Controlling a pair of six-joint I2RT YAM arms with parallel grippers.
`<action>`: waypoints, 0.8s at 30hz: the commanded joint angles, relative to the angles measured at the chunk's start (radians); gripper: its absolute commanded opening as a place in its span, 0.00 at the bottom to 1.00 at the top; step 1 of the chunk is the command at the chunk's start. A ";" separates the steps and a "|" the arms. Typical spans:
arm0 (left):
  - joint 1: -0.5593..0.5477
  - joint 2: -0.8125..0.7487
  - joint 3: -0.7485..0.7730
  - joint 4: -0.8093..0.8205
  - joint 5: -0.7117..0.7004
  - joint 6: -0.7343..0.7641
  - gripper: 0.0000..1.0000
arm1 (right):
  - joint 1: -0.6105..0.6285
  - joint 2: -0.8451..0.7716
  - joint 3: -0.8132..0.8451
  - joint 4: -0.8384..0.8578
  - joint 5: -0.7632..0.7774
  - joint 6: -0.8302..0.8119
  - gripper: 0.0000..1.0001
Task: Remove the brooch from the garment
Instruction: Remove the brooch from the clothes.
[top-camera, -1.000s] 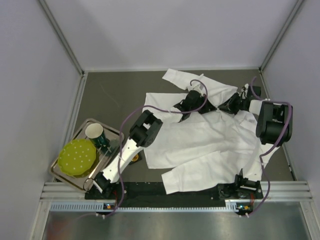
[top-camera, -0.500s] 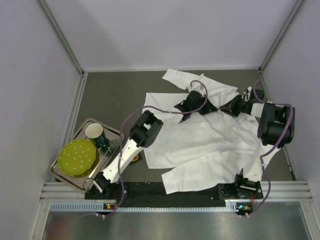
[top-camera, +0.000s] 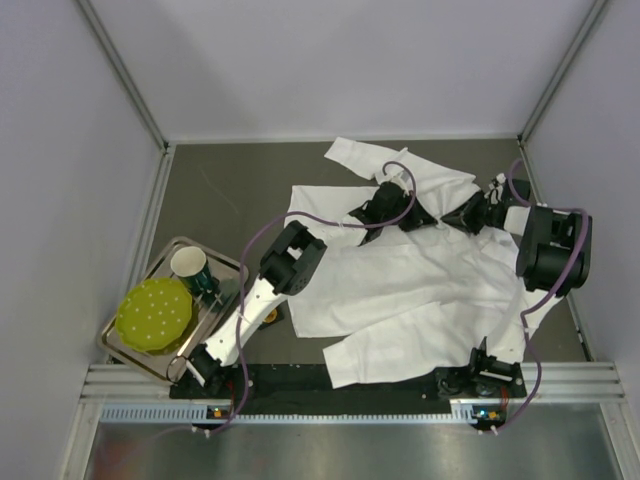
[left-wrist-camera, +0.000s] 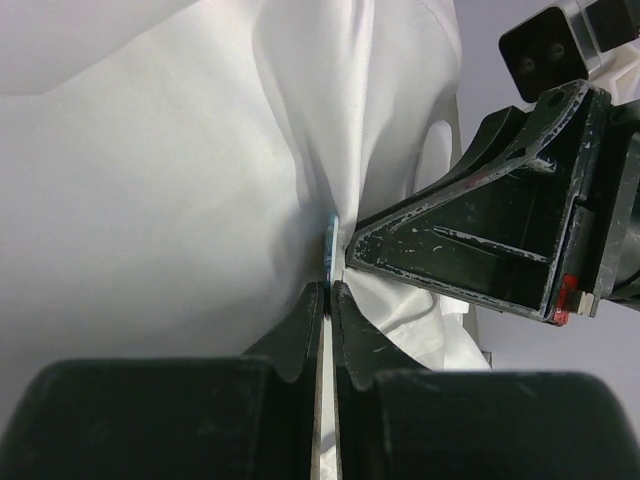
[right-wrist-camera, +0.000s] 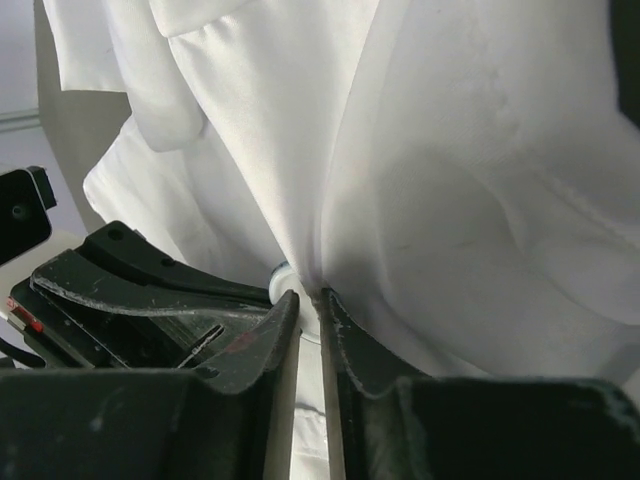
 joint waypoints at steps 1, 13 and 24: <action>-0.022 -0.043 0.044 0.055 0.048 0.004 0.00 | -0.006 -0.066 0.007 -0.051 0.067 -0.090 0.18; -0.007 -0.010 0.042 0.216 0.062 -0.115 0.00 | -0.035 -0.052 -0.056 0.091 -0.037 0.055 0.13; -0.015 -0.031 0.033 0.150 0.011 -0.005 0.00 | -0.058 -0.029 -0.162 0.313 -0.094 0.240 0.16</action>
